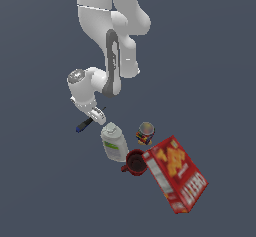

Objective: Pick up a designated object from a clutter of objects.

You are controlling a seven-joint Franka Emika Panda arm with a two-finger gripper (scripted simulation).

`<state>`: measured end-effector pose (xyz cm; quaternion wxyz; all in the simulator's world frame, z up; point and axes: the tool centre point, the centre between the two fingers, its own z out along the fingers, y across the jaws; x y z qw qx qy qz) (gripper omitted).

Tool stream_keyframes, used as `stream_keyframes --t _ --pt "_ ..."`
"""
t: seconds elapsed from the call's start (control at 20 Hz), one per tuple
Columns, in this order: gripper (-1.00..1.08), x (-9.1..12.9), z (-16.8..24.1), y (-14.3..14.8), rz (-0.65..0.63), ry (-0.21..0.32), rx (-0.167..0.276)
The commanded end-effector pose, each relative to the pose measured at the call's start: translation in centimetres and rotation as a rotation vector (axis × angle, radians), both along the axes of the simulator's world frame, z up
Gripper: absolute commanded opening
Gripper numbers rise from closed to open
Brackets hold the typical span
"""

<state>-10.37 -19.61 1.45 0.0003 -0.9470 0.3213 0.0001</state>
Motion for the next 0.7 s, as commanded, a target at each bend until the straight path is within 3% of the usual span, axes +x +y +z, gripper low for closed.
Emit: stream_keyframes --t 0.0,0.35,0.65 --pt "-1.00 0.0 0.0 0.0 0.000 0.000 0.000" --pt "-1.00 0.0 0.6 0.8 0.000 0.000 0.000" --pt "-1.00 0.0 2.6 3.1 0.000 0.000 0.001"
